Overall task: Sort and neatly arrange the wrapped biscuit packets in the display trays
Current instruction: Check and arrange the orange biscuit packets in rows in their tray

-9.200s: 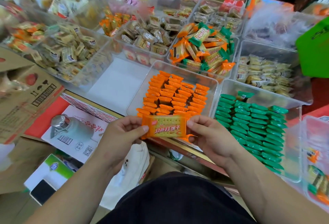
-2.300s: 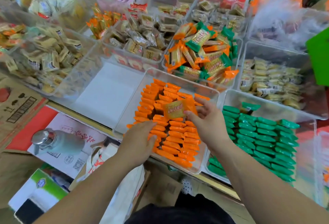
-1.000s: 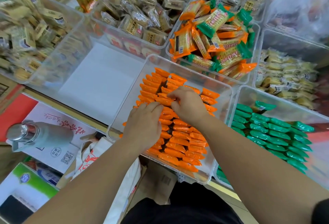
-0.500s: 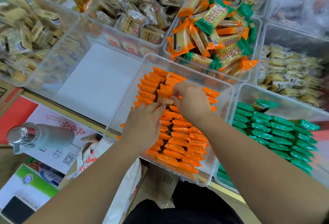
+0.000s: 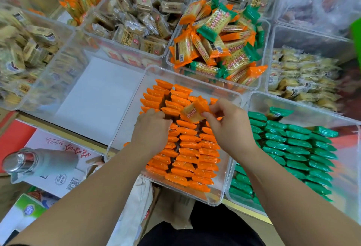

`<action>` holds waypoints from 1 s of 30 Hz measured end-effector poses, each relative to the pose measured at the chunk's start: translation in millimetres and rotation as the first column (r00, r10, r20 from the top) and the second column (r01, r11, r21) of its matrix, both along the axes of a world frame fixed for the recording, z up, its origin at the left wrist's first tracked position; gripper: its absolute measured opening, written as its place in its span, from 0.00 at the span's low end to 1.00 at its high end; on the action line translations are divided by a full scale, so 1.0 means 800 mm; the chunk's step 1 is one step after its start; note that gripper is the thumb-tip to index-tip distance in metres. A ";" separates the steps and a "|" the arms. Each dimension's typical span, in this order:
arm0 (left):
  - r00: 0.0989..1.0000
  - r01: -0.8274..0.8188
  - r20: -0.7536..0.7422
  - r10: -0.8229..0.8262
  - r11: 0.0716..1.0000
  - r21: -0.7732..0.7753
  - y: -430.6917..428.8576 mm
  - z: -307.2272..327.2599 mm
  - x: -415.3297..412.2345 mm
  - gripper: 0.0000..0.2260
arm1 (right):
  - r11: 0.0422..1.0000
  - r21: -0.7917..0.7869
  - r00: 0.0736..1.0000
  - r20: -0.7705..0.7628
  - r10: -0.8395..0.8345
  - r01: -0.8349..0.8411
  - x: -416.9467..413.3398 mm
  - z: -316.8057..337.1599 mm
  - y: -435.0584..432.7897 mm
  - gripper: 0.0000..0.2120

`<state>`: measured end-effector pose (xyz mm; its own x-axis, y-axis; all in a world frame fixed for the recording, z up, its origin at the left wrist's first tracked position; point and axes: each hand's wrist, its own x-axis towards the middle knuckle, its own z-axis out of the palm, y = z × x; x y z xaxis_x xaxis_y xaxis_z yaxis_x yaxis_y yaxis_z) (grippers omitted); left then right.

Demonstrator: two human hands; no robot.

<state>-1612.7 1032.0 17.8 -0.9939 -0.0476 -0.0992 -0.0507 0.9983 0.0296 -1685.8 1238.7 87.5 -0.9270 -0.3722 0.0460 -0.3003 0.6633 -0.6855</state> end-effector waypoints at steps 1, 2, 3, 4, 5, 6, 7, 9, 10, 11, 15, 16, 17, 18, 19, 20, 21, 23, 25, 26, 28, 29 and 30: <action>1.000 -0.005 0.005 0.005 1.000 -0.005 0.001 0.000 0.001 0.15 | 0.999 -0.031 0.999 0.032 -0.029 0.030 0.003 0.002 0.005 0.06; 1.000 -0.016 0.012 0.016 1.000 0.001 0.001 0.000 0.003 0.16 | 0.996 -0.063 0.996 0.069 -0.059 0.063 0.007 0.006 0.009 0.07; 0.999 -0.033 0.018 0.033 0.999 0.014 0.003 0.003 0.006 0.17 | 0.991 -0.096 0.990 0.110 -0.085 0.096 0.010 0.009 0.015 0.08; 0.998 -0.053 0.020 0.053 0.998 0.035 0.005 0.007 0.009 0.17 | 0.984 -0.129 0.982 0.160 -0.103 0.124 0.014 0.012 0.020 0.09; 0.997 -0.074 0.018 0.073 0.996 0.059 0.006 0.012 0.012 0.17 | 0.975 -0.166 0.970 0.218 -0.111 0.149 0.017 0.017 0.025 0.09; 0.996 -0.094 0.015 0.094 0.992 0.089 0.008 0.020 0.016 0.16 | 0.964 -0.206 0.955 0.277 -0.108 0.169 0.021 0.022 0.029 0.09; 0.993 -0.120 0.015 0.119 0.984 0.135 0.010 0.029 0.021 0.15 | 0.952 -0.246 0.939 0.329 -0.097 0.184 0.026 0.027 0.033 0.08; 0.981 -0.190 0.016 0.195 0.935 0.300 0.017 0.053 0.036 0.15 | 0.919 -0.327 0.900 0.431 -0.063 0.221 0.037 0.040 0.037 0.08; 0.967 -0.243 0.026 0.255 0.877 0.414 0.023 0.069 0.045 0.15 | 0.897 -0.368 0.878 0.477 -0.041 0.243 0.044 0.047 0.039 0.08; 0.940 -0.315 0.065 0.335 0.778 0.543 0.029 0.086 0.056 0.15 | 0.876 -0.405 0.858 0.514 -0.017 0.260 0.051 0.054 0.040 0.07; 0.763 -0.494 0.400 0.508 0.060 0.867 0.059 0.141 0.099 0.10 | 0.804 -0.516 0.801 0.593 0.087 0.295 0.085 0.075 0.048 0.07; 0.753 -0.484 0.415 0.510 0.004 0.875 0.064 0.147 0.110 0.09 | 0.796 -0.530 0.793 0.599 0.107 0.293 0.094 0.079 0.049 0.07; 0.749 -0.467 0.411 0.519 -0.025 0.884 0.068 0.153 0.119 0.08 | 0.791 -0.539 0.791 0.600 0.120 0.289 0.103 0.084 0.052 0.07; 0.741 -0.455 0.407 0.534 -0.047 0.889 0.071 0.158 0.126 0.07 | 0.785 -0.550 0.787 0.602 0.136 0.286 0.111 0.089 0.055 0.08; 0.730 -0.447 0.409 0.547 -0.070 0.892 0.072 0.162 0.134 0.06 | 0.777 -0.561 0.781 0.606 0.151 0.285 0.119 0.094 0.058 0.09; 0.724 -0.437 0.415 0.551 -0.099 0.894 0.074 0.167 0.141 0.05 | 0.769 -0.571 0.776 0.610 0.163 0.287 0.125 0.097 0.062 0.12; 0.722 -0.425 0.424 0.547 -0.134 0.895 0.073 0.172 0.147 0.03 | 0.763 -0.577 0.769 0.616 0.170 0.293 0.131 0.099 0.066 0.15; 0.734 -0.398 0.437 0.519 -0.193 0.897 0.072 0.183 0.159 0.03 | 0.758 -0.581 0.760 0.624 0.181 0.297 0.140 0.104 0.074 0.18; 0.754 -0.370 0.439 0.489 -0.235 0.899 0.073 0.194 0.170 0.09 | 0.756 -0.590 0.760 0.619 0.199 0.284 0.147 0.109 0.081 0.13; 0.759 -0.353 0.436 0.484 -0.258 0.900 0.074 0.199 0.175 0.10 | 0.752 -0.597 0.758 0.618 0.209 0.279 0.151 0.113 0.085 0.10; 0.762 -0.320 0.438 0.478 -0.311 0.895 0.077 0.209 0.185 0.10 | 0.737 -0.620 0.755 0.612 0.238 0.270 0.158 0.120 0.091 0.05; 0.764 -0.308 0.441 0.470 -0.335 0.891 0.079 0.213 0.191 0.08 | 0.725 -0.634 0.757 0.605 0.247 0.269 0.162 0.123 0.093 0.05; 0.770 -0.295 0.436 0.466 -0.345 0.891 0.081 0.217 0.195 0.06 | 0.710 -0.647 0.760 0.600 0.250 0.278 0.166 0.123 0.095 0.05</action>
<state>-1456.3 1096.8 191.3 -0.8073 -0.3664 -0.4626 -0.3168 -0.3922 0.8636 -1552.7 1314.6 185.7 -0.8346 -0.4658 -0.2940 0.3592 -0.0556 -0.9316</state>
